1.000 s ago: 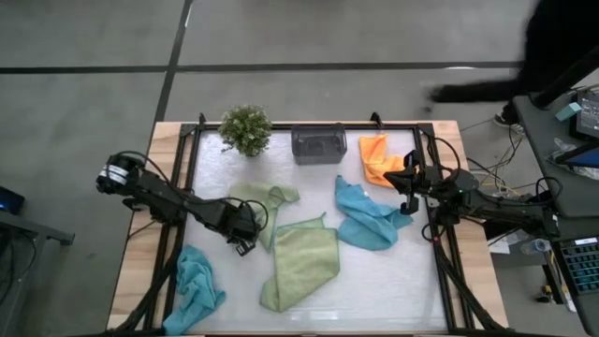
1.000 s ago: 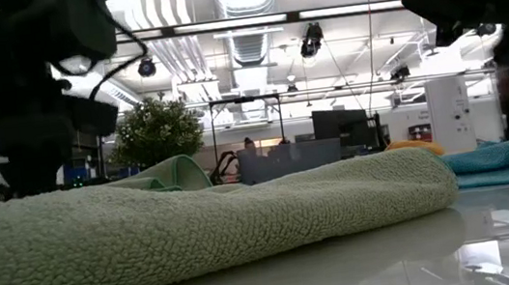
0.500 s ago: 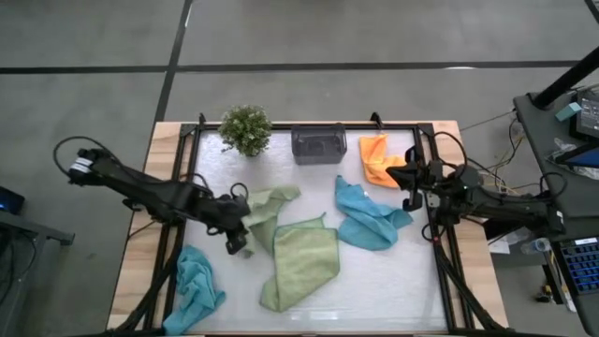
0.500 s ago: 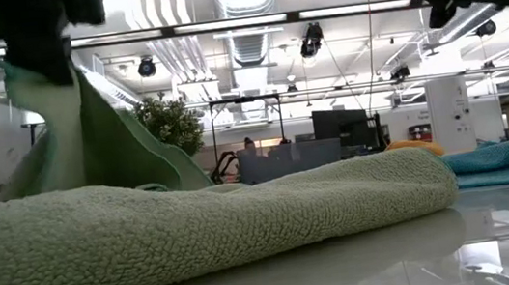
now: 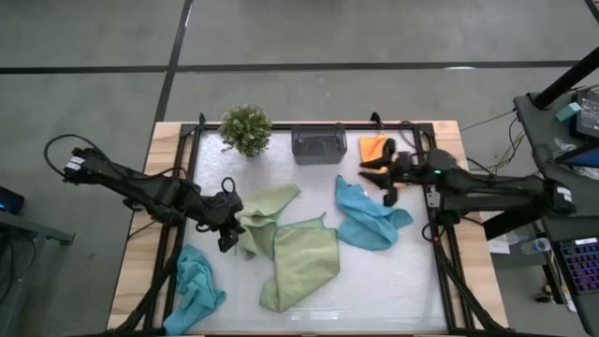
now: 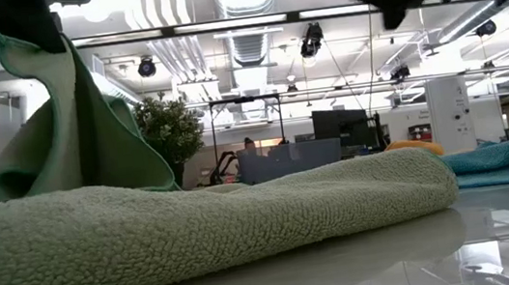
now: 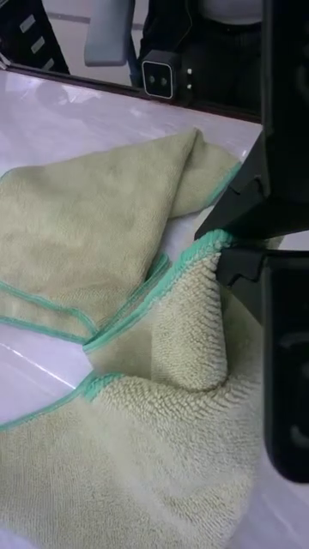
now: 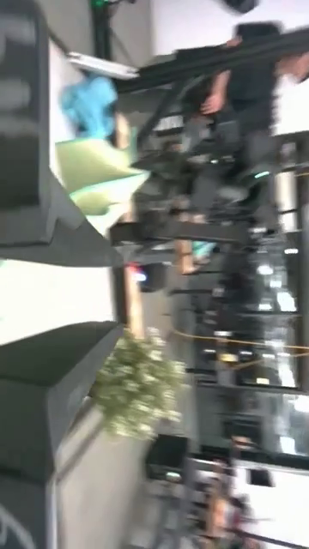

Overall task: Fold microfiber towels
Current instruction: Fold the left green towel

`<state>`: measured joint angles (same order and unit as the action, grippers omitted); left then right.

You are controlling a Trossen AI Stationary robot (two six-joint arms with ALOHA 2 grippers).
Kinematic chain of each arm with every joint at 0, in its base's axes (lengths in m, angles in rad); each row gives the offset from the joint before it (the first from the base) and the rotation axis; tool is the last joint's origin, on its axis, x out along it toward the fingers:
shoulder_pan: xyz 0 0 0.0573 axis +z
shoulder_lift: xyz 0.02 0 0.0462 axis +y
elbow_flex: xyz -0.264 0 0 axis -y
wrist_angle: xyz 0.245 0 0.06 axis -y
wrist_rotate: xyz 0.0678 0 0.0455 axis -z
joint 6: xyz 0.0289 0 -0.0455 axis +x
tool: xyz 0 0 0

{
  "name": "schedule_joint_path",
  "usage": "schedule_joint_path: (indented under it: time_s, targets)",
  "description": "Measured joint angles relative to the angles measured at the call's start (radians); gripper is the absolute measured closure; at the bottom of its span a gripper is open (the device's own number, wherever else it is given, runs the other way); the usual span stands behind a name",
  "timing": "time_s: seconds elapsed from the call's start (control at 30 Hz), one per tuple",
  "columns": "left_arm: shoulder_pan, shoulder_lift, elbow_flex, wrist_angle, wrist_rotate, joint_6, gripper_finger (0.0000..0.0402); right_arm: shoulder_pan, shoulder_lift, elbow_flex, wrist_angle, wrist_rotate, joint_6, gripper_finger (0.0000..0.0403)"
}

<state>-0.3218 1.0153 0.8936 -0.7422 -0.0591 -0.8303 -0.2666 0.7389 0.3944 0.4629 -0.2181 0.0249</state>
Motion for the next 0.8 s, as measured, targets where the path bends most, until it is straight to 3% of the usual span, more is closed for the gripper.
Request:
schedule_joint_path:
  time_s: [0.3, 0.47, 0.8]
  targets:
    - [0.001, 0.0, 0.0, 0.0, 0.0, 0.0, 0.0401, 0.086, 0.265, 0.093, 0.053, 0.0, -0.022, 0.0238]
    - [0.001, 0.0, 0.0, 0.0, 0.0, -0.001, 0.0402, 0.135, 0.426, 0.142, 0.167, -0.001, -0.025, 0.0241]
    - [0.001, 0.0, -0.001, 0.0, 0.0, -0.002, 0.0402, 0.213, 0.738, 0.309, 0.211, 0.001, -0.022, 0.0259]
